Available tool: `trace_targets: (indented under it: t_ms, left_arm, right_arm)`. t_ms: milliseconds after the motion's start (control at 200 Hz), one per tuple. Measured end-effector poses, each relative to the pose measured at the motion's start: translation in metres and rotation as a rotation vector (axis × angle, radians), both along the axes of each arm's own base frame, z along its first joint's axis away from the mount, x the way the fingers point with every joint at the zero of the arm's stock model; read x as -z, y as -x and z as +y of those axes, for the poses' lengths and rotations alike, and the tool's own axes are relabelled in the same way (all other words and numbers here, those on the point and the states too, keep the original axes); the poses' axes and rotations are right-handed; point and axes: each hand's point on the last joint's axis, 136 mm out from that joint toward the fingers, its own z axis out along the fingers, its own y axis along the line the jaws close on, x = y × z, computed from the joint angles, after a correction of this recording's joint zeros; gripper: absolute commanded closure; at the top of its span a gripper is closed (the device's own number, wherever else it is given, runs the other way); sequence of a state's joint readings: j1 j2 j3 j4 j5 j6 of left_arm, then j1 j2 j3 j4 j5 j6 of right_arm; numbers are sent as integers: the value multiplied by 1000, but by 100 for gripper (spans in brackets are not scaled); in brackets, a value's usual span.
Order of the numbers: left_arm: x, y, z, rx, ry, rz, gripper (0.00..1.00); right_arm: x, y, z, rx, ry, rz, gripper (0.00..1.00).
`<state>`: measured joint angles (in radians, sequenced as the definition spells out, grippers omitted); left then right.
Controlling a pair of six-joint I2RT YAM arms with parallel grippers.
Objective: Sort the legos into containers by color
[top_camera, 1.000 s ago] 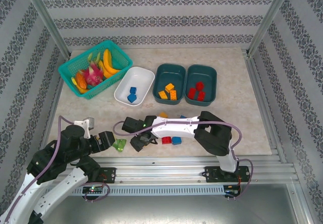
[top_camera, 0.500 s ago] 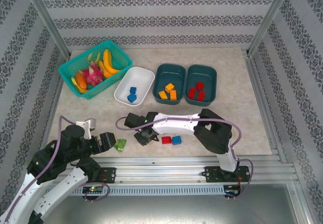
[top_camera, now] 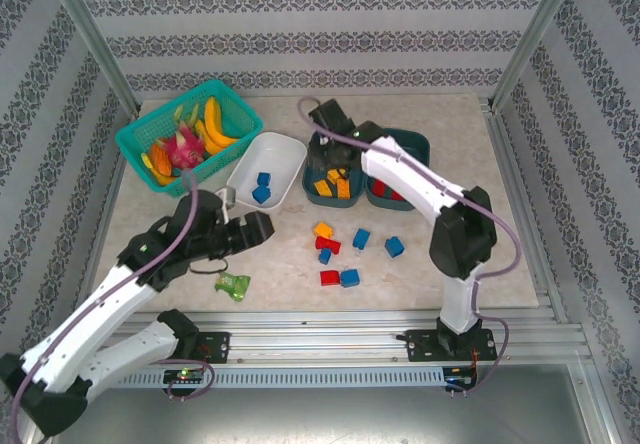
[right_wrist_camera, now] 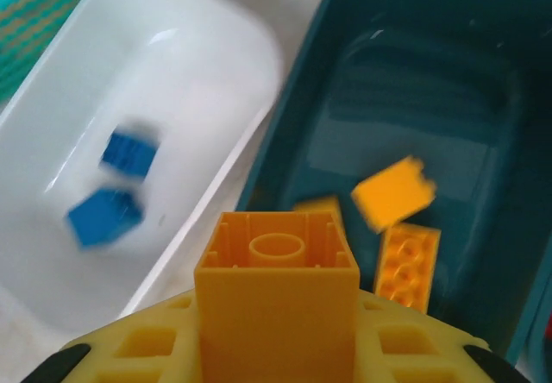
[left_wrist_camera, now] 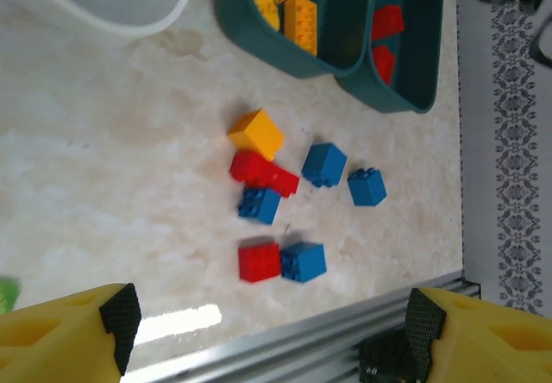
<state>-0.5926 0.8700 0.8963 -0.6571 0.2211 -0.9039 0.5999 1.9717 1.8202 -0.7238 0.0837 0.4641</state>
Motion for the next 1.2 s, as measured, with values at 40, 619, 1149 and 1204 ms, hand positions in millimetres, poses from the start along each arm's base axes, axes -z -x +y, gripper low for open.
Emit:
trace_targets:
  t_ms: [40,619,1149,1204]
  left_arm:
    - [-1,-10,-8,6,5,-2,17]
    - [8,-90,-51,54,9,19,19]
    - [33,-69,-65,265,-122,56,31]
    - [45,-61,-70,310,-155,81,32]
  right_arm:
    - [6,-17,-5,26,-2,4,75]
    - [136,-103,-44,141,15,247,51]
    - [-22,-50,-48,82,-124,40,40]
    - [-56,-19,-53,64,-175,-24,40]
